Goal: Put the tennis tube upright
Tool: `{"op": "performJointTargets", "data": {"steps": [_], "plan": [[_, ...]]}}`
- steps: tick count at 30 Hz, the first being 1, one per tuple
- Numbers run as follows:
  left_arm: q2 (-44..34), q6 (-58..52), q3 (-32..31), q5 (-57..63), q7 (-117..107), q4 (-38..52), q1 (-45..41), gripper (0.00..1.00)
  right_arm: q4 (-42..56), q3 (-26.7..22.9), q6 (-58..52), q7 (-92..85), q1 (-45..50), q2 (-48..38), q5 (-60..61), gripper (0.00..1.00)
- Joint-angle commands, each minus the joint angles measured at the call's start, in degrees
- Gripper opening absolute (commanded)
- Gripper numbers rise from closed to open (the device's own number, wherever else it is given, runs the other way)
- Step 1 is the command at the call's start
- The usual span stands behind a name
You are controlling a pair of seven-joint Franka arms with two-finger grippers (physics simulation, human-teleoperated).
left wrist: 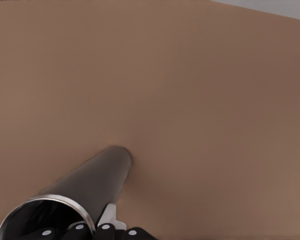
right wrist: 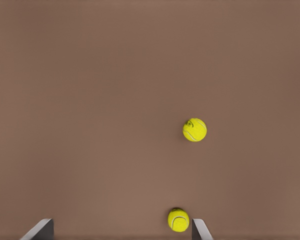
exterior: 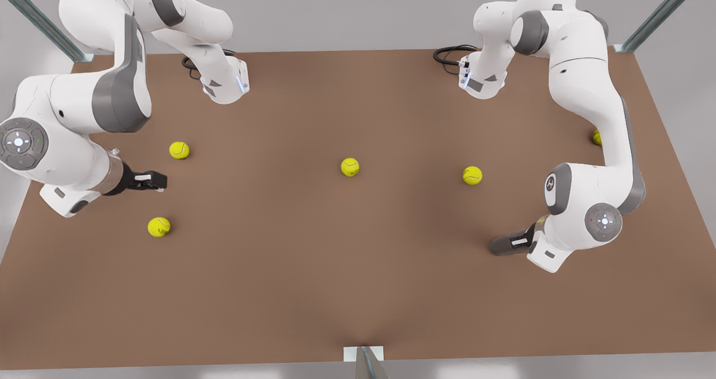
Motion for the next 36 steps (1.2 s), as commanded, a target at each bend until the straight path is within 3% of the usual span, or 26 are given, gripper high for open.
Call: {"op": "performJointTargets", "data": {"steps": [1,2,3,30,36], "plan": [[-0.01,-0.05,-0.09,-0.24,-0.09,0.0,0.0,0.41,0.0,0.0,0.0,0.0,0.0,-0.08,0.0,1.0],[-0.01,-0.05,0.0,-0.15,0.0,0.0,0.0,0.84,0.0,0.0,0.0,0.0,0.0,-0.08,0.0,1.0],[-0.01,-0.05,0.0,-0.15,0.0,0.0,0.0,1.0,0.0,0.0,0.0,0.0,0.0,0.01,0.0,1.0],[-3.34,-3.3,-0.09,2.49,0.0,1.14,-0.18,1.0,0.0,0.0,0.0,0.0,0.09,0.01,0.0,1.0],[-11.86,-10.77,-2.46,2.4,3.17,1.06,0.79,1.0,0.0,0.0,0.0,0.0,0.0,0.01,0.0,1.0]]}}
